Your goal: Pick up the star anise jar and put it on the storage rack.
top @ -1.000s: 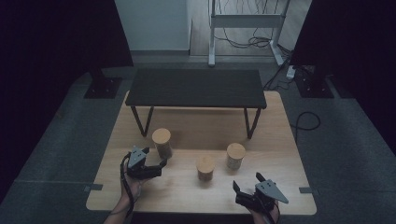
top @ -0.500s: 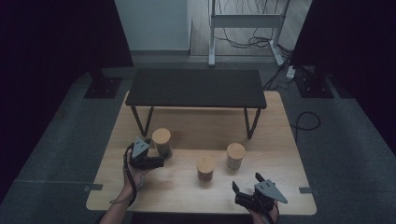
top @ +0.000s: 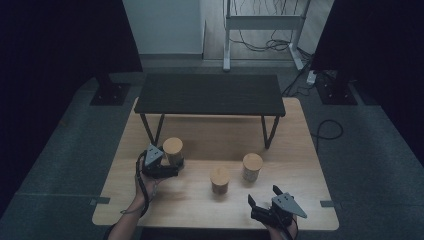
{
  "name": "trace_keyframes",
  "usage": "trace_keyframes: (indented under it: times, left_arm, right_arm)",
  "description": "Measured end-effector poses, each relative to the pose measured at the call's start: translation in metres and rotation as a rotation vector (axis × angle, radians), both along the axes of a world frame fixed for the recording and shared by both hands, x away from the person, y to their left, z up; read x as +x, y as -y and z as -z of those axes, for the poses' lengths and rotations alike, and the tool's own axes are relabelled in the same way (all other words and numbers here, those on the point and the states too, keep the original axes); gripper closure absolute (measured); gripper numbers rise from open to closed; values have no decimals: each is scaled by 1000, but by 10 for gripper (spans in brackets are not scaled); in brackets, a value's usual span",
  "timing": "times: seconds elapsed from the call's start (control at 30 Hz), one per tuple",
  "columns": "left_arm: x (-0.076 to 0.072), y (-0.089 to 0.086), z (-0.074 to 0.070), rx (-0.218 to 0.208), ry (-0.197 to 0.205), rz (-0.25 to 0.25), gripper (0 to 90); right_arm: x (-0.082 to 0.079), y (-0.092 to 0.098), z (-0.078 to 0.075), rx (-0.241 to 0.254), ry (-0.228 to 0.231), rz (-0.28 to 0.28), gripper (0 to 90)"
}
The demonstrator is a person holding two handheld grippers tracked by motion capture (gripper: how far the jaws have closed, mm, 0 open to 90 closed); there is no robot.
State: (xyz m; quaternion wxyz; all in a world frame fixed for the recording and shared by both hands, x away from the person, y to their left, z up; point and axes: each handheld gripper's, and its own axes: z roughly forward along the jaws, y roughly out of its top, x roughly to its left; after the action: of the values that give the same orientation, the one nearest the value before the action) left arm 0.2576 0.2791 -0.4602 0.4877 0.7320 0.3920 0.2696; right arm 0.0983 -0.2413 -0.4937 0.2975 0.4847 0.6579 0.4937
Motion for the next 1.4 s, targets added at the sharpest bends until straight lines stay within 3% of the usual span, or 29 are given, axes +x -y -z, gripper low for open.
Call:
trace_keyframes:
  times: [0.5, 1.4]
  left_arm:
    - [10, 3, -3, 15, 16, -4, 46]
    - [28, 12, 7, 47, -16, -12, 79]
  right_arm:
    - [0, -2, 0, -2, -5, -4, 43]
    - [0, -3, 0, -9, -13, 0, 43]
